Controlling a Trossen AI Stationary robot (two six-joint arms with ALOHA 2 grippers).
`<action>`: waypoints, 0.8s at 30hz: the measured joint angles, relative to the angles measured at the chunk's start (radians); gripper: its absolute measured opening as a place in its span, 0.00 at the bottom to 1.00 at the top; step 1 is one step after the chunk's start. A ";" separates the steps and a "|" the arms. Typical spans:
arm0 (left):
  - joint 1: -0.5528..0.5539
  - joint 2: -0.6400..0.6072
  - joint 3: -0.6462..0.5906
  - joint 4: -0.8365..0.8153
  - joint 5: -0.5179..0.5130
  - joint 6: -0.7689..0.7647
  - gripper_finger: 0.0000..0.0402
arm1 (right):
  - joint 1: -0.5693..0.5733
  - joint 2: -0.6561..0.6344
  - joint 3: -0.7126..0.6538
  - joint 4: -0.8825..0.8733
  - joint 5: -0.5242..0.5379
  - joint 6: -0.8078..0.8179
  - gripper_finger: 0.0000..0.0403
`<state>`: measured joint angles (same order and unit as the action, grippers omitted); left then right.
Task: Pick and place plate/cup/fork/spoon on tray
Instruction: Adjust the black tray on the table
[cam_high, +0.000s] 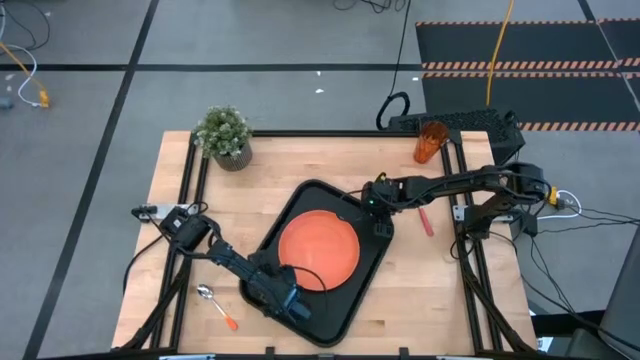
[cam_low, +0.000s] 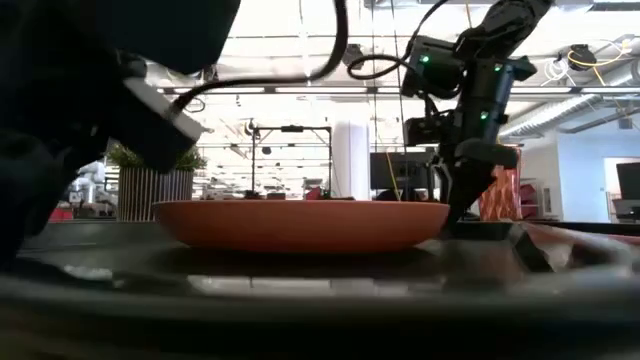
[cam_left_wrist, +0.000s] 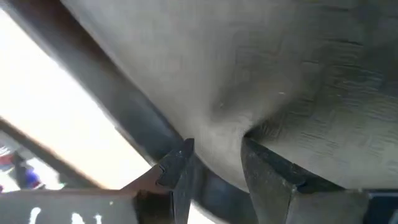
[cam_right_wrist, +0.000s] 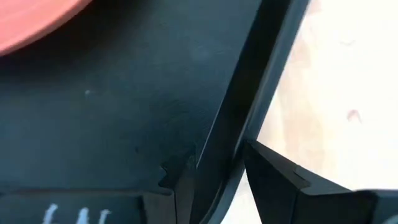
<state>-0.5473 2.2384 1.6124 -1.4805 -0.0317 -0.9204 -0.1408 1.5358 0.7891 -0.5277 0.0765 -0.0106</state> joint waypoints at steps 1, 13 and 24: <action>0.004 0.001 -0.005 -0.032 0.001 -0.001 0.34 | 0.000 -0.021 0.000 -0.004 0.005 0.007 0.32; 0.008 -0.165 0.037 -0.057 -0.022 -0.125 0.34 | -0.015 -0.170 -0.003 0.014 0.097 -0.042 0.32; -0.055 -0.366 0.067 0.452 -0.257 -0.186 0.34 | -0.056 -0.178 0.000 0.186 -0.032 -0.148 0.32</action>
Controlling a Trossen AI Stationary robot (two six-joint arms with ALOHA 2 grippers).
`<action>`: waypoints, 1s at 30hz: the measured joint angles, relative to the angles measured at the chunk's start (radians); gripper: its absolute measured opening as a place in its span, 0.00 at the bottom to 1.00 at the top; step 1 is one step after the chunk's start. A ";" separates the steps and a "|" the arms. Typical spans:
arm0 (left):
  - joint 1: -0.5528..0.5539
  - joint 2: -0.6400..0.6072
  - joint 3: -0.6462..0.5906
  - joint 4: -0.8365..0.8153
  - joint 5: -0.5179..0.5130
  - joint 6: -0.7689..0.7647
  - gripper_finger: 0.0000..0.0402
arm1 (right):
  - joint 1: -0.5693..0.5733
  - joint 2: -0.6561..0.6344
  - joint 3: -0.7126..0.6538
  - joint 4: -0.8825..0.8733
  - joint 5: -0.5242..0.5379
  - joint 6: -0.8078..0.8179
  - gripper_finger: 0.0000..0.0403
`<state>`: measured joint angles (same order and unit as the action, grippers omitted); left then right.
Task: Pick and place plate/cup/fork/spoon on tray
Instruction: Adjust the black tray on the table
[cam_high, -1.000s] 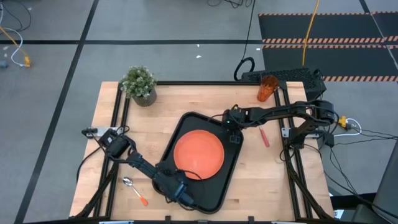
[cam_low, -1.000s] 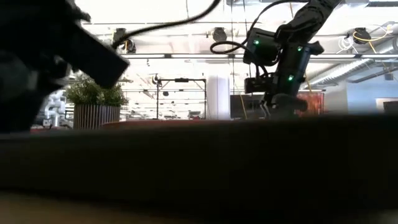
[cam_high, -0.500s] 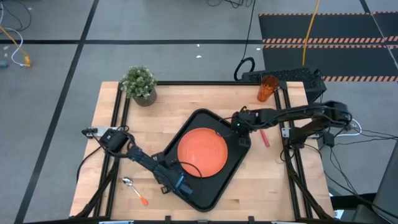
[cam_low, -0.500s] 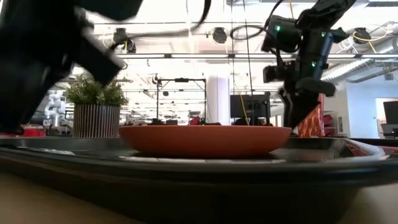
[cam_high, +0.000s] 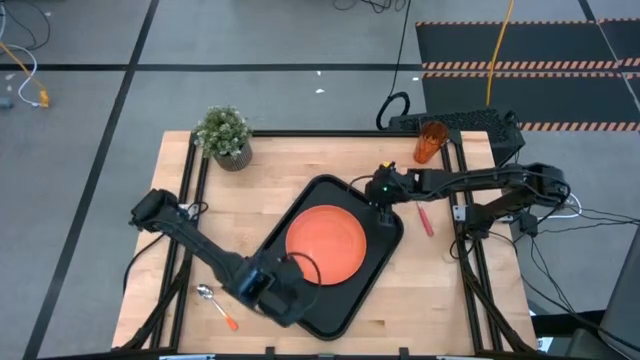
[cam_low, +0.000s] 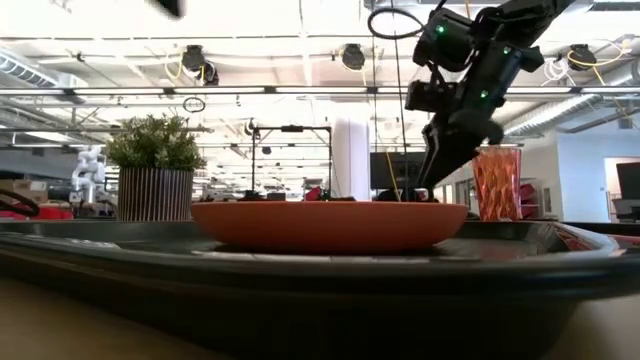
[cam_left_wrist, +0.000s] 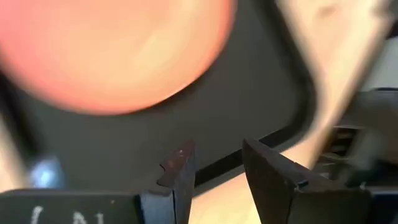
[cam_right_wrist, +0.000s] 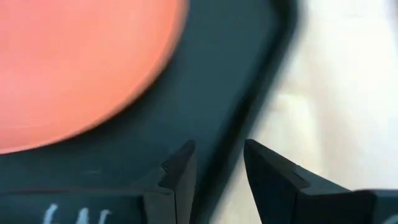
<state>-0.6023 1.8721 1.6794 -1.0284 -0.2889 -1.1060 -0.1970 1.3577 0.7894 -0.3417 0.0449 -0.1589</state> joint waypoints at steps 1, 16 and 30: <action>-0.008 0.004 0.000 0.036 -0.008 0.038 0.34 | 0.007 0.000 -0.003 -0.001 -0.042 -0.001 0.32; -0.007 0.221 -0.003 0.024 0.130 0.123 0.34 | 0.082 -0.003 -0.210 0.027 -0.097 -0.051 0.32; 0.062 0.247 -0.227 0.009 0.212 0.160 0.34 | 0.153 -0.004 -0.210 -0.029 -0.146 0.158 0.32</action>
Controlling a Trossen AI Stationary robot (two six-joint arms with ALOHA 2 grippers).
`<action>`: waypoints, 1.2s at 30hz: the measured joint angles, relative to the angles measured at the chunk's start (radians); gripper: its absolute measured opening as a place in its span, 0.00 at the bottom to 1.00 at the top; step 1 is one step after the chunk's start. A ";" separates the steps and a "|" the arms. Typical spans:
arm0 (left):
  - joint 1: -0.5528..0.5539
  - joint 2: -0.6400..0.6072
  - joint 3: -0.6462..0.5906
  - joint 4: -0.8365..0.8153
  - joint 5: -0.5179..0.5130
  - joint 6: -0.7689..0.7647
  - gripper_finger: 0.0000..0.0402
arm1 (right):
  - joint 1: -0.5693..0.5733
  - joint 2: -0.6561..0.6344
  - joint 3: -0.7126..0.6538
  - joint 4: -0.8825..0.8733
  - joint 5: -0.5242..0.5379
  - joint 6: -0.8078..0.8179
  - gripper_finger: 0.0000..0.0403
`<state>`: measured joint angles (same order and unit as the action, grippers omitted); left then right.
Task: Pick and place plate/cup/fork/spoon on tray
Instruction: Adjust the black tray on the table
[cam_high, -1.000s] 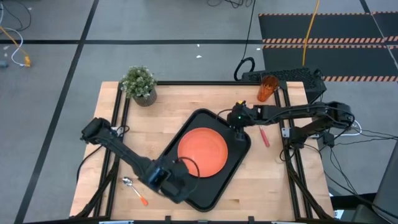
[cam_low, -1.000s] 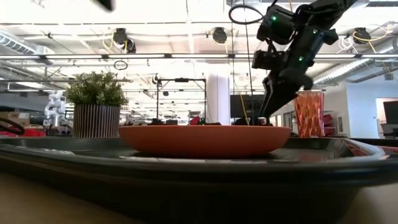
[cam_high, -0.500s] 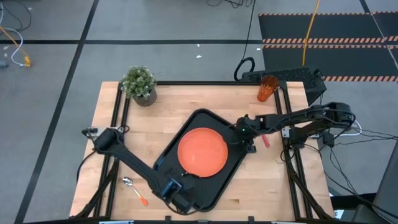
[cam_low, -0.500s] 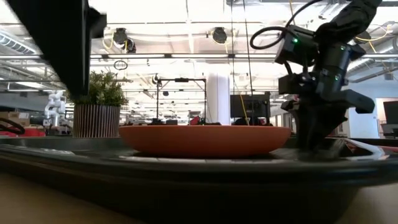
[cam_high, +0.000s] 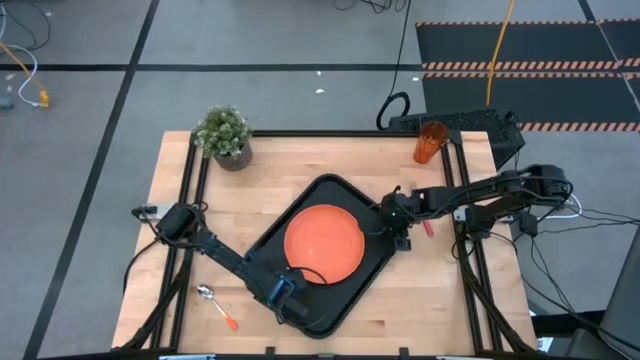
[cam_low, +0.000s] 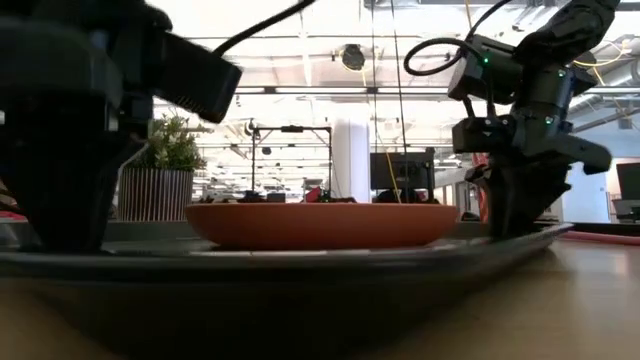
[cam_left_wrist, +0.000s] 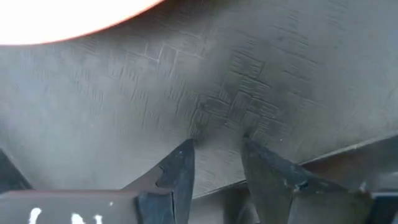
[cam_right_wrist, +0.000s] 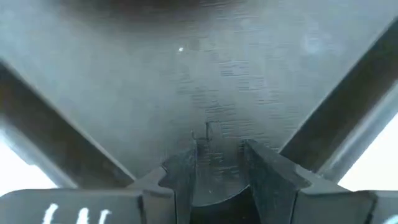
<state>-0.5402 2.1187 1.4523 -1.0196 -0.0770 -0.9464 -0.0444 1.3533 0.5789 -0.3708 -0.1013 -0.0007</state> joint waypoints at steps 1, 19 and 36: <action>0.004 -0.001 -0.006 -0.001 0.004 0.009 0.34 | 0.009 0.000 0.000 0.000 -0.013 0.018 0.32; 0.104 -0.116 -0.017 -0.106 -0.064 0.074 0.34 | 0.212 -0.006 -0.003 0.071 -0.079 0.138 0.32; 0.034 -0.324 -0.010 0.121 -0.109 -0.384 0.34 | 0.101 -0.309 0.016 0.052 0.358 0.146 0.32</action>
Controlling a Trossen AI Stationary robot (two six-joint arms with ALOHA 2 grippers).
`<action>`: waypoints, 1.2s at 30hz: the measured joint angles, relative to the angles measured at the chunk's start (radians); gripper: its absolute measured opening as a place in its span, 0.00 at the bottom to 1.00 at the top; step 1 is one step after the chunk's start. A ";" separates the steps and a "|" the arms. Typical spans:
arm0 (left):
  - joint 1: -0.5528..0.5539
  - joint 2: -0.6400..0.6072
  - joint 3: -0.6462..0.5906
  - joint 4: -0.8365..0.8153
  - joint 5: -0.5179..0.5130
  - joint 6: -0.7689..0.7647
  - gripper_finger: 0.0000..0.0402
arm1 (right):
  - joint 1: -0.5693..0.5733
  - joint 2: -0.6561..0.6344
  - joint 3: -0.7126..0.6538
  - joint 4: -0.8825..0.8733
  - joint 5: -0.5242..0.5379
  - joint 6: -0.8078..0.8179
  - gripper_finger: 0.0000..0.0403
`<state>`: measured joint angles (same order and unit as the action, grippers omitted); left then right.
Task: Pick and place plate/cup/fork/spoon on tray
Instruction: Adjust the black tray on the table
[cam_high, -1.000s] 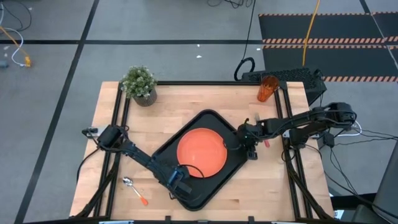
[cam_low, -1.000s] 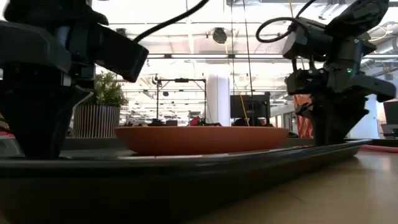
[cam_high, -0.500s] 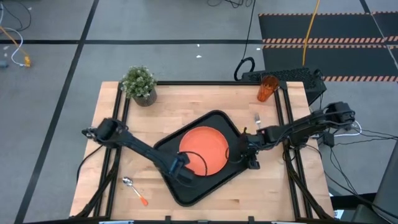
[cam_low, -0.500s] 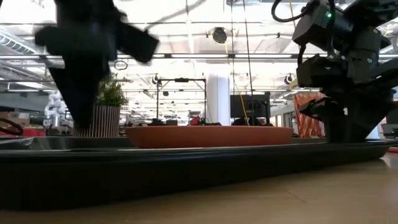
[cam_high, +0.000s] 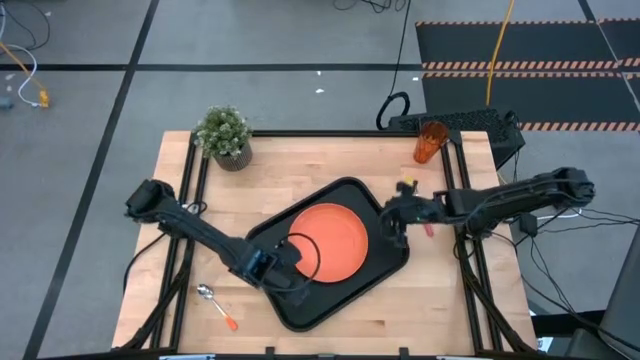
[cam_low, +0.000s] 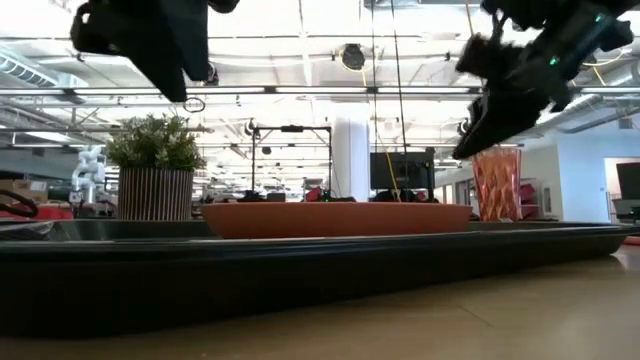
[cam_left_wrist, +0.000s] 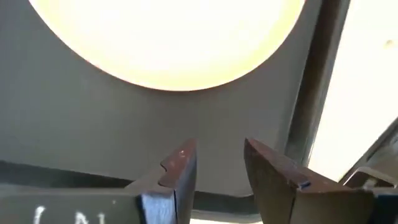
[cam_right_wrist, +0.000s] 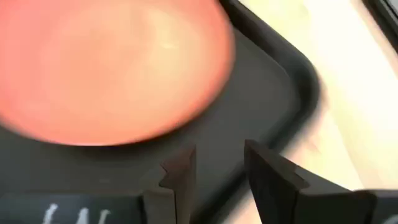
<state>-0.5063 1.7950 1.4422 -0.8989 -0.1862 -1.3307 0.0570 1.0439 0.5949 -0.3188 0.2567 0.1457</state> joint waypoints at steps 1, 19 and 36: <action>-0.006 0.012 0.000 -0.002 0.014 -0.036 0.34 | -0.020 0.002 0.000 -0.030 0.001 0.026 0.32; -0.077 0.126 0.000 -0.038 0.309 -0.249 0.34 | -0.176 0.149 0.000 -0.100 0.000 0.022 0.32; -0.098 0.125 0.000 -0.131 0.227 -0.334 0.34 | -0.195 0.267 0.000 -0.061 0.028 -0.012 0.35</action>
<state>-0.6041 1.9198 1.4418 -1.0297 0.0406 -1.6644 -0.1379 1.3106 0.5945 -0.3795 0.2847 0.1339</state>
